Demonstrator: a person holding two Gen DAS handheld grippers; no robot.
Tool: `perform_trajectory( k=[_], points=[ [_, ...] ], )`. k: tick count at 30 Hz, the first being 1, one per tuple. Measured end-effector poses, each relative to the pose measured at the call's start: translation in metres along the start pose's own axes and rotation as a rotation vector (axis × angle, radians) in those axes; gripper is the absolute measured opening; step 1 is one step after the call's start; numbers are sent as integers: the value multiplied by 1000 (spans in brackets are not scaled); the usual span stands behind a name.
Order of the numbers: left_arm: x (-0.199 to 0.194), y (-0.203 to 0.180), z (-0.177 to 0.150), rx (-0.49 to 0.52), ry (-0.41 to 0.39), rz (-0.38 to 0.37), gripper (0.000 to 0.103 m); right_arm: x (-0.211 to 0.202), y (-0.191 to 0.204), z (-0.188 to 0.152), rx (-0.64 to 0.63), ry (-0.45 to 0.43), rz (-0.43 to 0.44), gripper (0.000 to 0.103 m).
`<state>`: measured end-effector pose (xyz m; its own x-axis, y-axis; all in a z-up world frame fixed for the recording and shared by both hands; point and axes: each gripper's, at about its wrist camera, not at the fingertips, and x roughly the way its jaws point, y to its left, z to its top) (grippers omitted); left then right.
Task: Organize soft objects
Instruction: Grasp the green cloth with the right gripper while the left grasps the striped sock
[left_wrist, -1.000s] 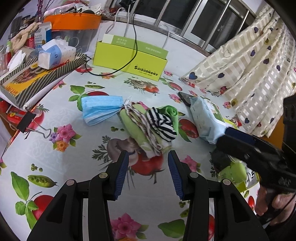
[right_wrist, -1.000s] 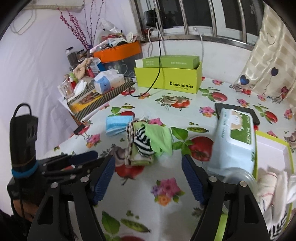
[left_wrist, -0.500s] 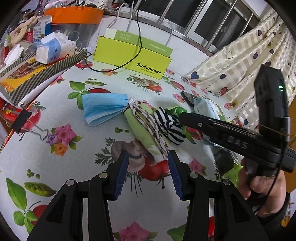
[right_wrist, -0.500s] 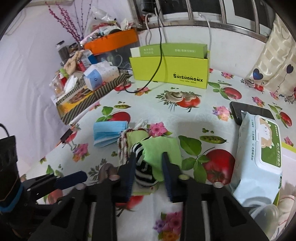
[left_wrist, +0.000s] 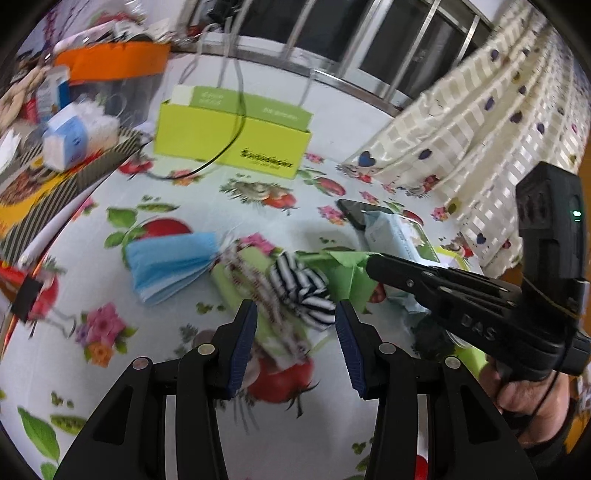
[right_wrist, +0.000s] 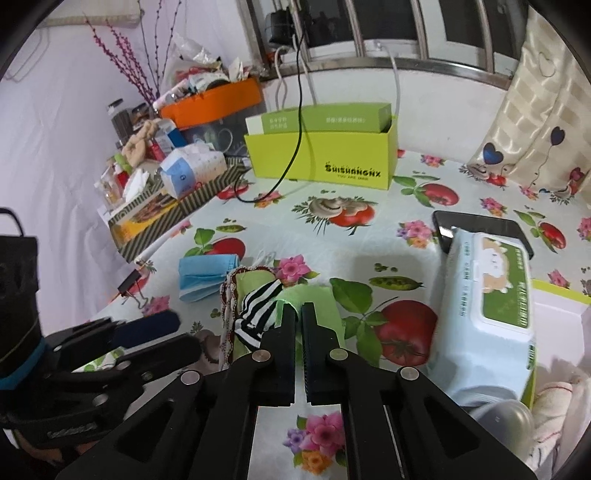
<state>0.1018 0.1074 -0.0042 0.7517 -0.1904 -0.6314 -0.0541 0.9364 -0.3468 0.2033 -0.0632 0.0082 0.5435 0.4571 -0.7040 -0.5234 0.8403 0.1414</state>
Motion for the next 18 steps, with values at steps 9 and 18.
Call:
perform_trajectory(
  k=[9, 18],
  points=[
    [27, -18, 15, 99, 14, 24, 45, -30, -14, -11, 27, -40, -1, 4],
    [60, -26, 17, 165, 79, 103, 45, -46, -24, -15, 44, -70, 7, 4]
  ],
)
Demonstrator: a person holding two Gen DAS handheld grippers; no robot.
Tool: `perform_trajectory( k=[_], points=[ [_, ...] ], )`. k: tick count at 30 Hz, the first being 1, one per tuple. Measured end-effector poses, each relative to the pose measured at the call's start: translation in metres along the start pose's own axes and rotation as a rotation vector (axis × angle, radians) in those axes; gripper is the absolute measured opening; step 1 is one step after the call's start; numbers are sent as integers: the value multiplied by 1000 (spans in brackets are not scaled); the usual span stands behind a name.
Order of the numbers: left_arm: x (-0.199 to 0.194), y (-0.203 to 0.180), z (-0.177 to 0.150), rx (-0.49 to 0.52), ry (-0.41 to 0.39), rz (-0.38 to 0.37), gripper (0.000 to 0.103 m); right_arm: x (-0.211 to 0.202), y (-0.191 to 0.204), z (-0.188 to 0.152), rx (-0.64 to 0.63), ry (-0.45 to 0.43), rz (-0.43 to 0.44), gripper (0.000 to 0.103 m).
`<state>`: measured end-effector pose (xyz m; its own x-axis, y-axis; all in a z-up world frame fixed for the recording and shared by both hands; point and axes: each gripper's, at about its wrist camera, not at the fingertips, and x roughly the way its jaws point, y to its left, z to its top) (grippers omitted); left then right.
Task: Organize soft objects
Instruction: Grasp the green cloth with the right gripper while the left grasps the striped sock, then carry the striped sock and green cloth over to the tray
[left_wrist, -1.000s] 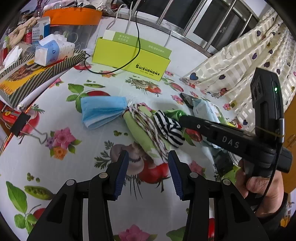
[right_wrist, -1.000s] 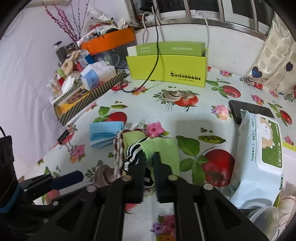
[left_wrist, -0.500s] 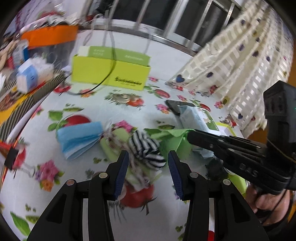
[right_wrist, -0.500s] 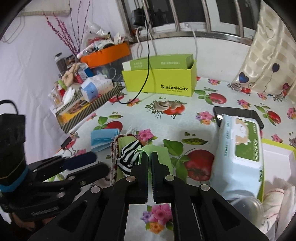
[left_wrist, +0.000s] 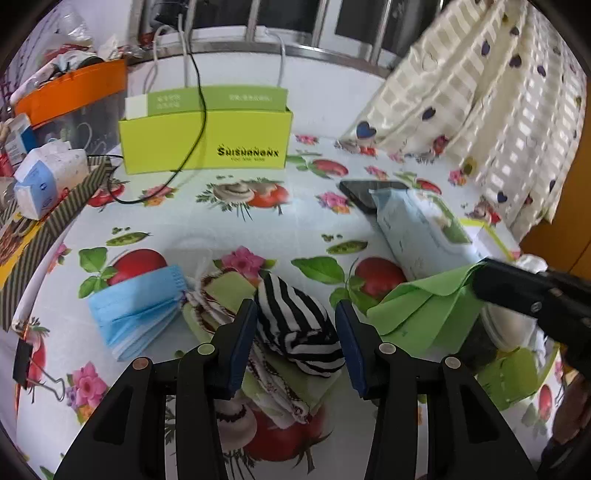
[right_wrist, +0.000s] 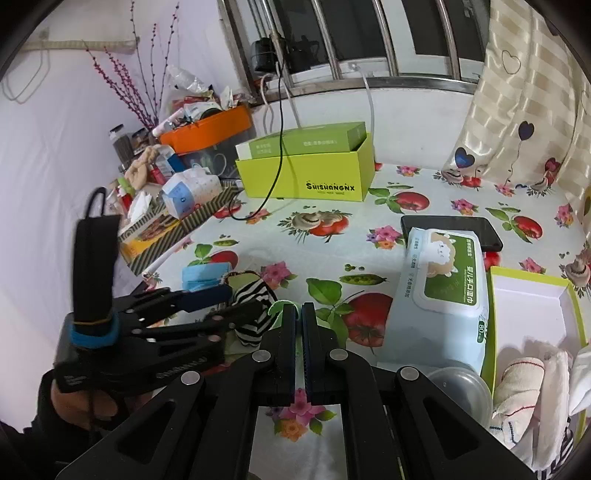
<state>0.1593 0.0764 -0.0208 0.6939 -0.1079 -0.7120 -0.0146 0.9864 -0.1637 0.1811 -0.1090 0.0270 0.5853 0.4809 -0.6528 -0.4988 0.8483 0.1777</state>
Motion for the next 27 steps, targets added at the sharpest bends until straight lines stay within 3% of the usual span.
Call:
perform_trajectory(
  k=[5, 6, 9, 21, 27],
  points=[
    [7, -8, -4, 51, 11, 43, 43, -4, -3, -2, 7, -8, 8, 4],
    [7, -10, -5, 59, 9, 47, 26, -5, -3, -2, 7, -9, 8, 4],
    [8, -9, -6, 55, 17, 43, 16, -9, -4, -2, 8, -16, 9, 4],
    [-42, -16, -17, 12, -66, -39, 15, -33, 4, -4, -8, -53, 24, 4],
    [-66, -19, -31, 1, -85, -58, 15, -45, 14, -18, -40, -27, 42, 4]
  ],
)
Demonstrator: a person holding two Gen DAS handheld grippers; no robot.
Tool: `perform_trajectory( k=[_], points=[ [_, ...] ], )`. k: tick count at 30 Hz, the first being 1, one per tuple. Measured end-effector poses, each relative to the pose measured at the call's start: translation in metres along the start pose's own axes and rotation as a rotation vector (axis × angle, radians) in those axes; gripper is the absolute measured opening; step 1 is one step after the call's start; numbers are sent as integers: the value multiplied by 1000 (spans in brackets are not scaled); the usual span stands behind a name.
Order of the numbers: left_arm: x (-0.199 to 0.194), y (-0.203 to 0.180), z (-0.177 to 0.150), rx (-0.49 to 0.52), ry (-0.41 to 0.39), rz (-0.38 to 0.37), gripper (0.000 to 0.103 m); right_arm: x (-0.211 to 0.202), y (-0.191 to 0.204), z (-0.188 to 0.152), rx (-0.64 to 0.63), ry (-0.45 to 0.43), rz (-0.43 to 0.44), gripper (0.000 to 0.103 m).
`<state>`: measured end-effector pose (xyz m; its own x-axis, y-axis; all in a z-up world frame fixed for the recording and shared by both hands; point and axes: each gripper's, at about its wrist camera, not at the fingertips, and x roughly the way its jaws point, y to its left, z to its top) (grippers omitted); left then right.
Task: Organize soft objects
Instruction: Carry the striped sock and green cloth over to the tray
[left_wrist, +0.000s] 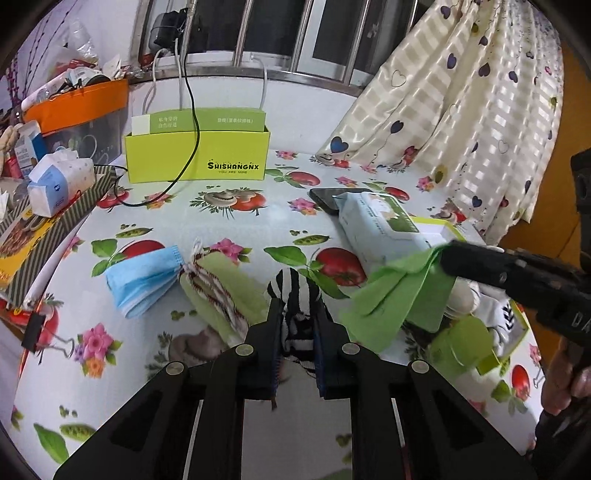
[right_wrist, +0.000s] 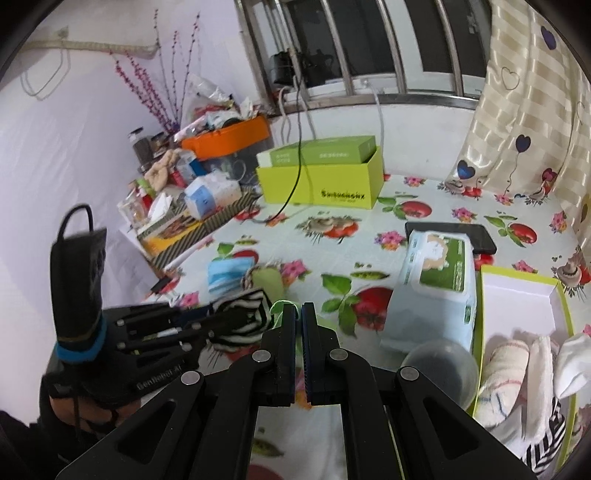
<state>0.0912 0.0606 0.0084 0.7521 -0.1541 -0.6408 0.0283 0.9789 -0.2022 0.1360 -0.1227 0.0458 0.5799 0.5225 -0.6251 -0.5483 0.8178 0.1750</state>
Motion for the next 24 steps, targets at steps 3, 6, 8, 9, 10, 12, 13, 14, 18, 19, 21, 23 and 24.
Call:
perform_trajectory(
  k=[3, 6, 8, 9, 10, 12, 13, 14, 18, 19, 21, 23, 24],
  points=[
    [-10, -2, -4, 0, -8, 0, 15, -6, 4, -10, -1, 15, 7, 4],
    [-19, -5, -7, 2, -15, -7, 15, -18, 6, -12, -2, 0, 6, 4],
    [-25, -8, -8, 2, -22, -17, 15, -28, 7, -11, -9, -22, -1, 4],
    [-29, -10, -8, 1, -29, -23, 15, -32, 8, -10, -11, -30, -3, 4],
    [-32, -11, -9, 0, -33, -26, 15, -35, 9, -9, -14, -37, -5, 4],
    [-38, -14, -10, -6, -41, -37, 15, -43, 11, -8, -24, -53, -8, 4],
    [-39, -16, -10, -9, -43, -40, 15, -45, 12, -7, -28, -59, -8, 4],
    [-41, -17, -10, -11, -46, -43, 15, -48, 13, -6, -35, -65, -8, 4],
    [-43, -25, -9, -10, -46, -48, 15, -53, 13, -3, -47, -77, -15, 4],
    [-43, -27, -8, -8, -46, -47, 15, -55, 13, -2, -50, -81, -17, 4],
    [-43, -31, -7, -4, -46, -43, 15, -57, 12, 0, -53, -88, -21, 4],
    [-43, -34, -6, -4, -48, -41, 15, -59, 10, 2, -56, -94, -25, 4],
    [-44, -35, -6, -4, -50, -41, 15, -60, 10, 3, -57, -96, -27, 4]
  ],
)
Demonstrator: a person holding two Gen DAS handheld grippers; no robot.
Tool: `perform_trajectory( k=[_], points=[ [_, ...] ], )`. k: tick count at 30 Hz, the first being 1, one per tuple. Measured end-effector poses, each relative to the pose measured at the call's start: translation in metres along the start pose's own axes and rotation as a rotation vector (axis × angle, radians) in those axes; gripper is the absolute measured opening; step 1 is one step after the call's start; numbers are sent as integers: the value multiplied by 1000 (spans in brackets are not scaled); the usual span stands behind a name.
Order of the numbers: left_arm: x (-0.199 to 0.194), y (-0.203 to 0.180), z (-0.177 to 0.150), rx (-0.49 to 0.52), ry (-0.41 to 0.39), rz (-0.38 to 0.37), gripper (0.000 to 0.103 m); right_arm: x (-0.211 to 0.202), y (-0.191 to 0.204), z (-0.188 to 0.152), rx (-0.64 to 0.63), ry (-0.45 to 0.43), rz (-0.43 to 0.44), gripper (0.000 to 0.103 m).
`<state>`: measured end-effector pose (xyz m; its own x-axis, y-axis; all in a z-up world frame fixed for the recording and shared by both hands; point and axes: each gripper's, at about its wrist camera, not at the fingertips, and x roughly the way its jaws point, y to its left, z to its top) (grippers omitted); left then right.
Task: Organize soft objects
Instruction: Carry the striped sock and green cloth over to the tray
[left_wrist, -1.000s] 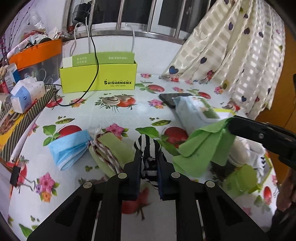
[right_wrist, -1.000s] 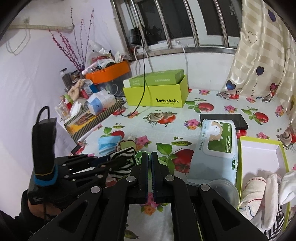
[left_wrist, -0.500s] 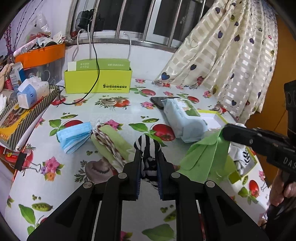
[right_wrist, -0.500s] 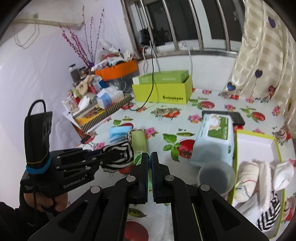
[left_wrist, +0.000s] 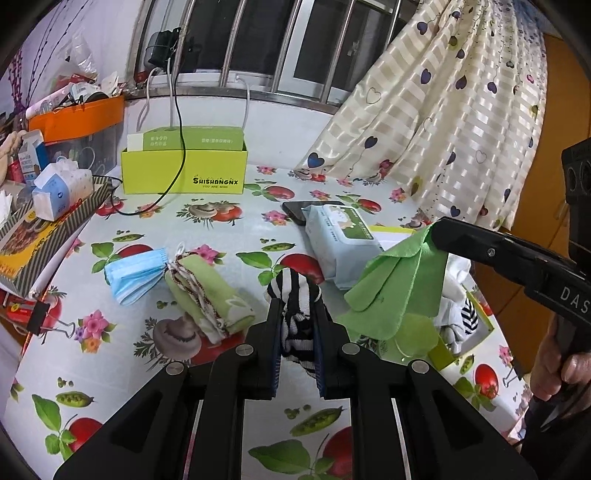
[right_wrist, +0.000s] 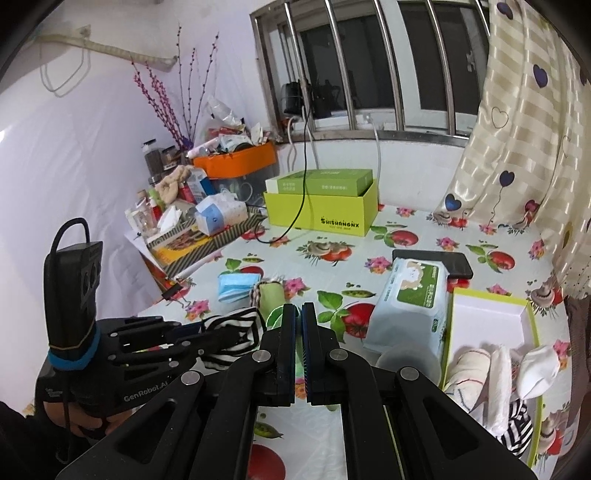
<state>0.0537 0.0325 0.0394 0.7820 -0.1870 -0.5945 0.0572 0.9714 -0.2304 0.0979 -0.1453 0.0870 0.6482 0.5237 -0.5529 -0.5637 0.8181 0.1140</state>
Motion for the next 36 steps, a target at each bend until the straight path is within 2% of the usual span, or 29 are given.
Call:
perform_trajectory(
  k=[18, 36],
  points=[
    [2, -26, 12, 43, -12, -12, 15, -19, -12, 7, -8, -40, -23, 4],
    [13, -64, 24, 87, -5, -37, 15, -46, -51, 8, 23, -81, -65, 4]
  ],
)
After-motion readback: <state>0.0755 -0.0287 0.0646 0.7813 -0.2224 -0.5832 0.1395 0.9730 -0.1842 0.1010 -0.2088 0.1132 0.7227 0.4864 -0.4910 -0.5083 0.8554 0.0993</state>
